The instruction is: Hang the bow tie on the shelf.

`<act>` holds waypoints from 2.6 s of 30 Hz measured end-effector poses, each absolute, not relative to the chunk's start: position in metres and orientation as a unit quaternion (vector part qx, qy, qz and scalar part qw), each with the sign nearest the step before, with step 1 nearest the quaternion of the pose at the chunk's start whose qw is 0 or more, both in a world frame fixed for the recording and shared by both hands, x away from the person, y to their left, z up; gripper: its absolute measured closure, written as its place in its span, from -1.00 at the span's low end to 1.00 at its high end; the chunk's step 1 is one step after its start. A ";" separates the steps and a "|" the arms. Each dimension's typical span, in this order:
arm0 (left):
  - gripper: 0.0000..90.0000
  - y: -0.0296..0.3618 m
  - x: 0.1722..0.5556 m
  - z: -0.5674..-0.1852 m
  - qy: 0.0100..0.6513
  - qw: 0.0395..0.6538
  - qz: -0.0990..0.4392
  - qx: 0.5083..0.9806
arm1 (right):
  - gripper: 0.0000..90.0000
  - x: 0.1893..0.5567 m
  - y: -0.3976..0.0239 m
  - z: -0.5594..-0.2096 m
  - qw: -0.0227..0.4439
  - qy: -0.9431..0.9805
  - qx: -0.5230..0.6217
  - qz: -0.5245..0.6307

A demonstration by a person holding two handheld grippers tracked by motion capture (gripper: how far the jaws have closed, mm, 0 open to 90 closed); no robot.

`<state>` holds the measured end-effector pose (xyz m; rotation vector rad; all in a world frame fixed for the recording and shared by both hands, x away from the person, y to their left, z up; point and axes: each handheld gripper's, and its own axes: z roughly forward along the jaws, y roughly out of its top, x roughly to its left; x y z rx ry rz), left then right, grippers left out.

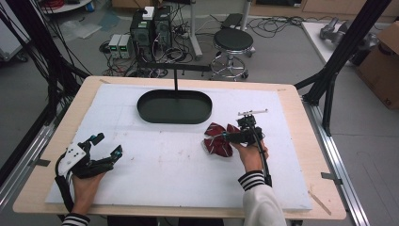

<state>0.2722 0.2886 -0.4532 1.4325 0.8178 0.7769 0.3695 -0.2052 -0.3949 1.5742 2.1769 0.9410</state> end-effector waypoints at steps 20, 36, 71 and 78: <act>-0.66 0.289 0.273 -0.453 0.356 0.614 0.336 0.619 | -0.04 0.381 -0.191 -0.408 0.125 0.762 0.571 0.281; -0.66 0.289 0.273 -0.453 0.354 0.613 0.336 0.621 | 0.06 0.389 -0.185 -0.415 0.116 0.769 0.579 0.246; -0.66 0.289 0.273 -0.453 0.354 0.614 0.336 0.621 | 0.63 0.393 -0.174 -0.415 0.139 0.782 0.568 0.214; -0.66 0.289 0.272 -0.453 0.354 0.613 0.336 0.621 | 0.63 0.387 -0.175 -0.401 0.178 0.773 0.546 0.269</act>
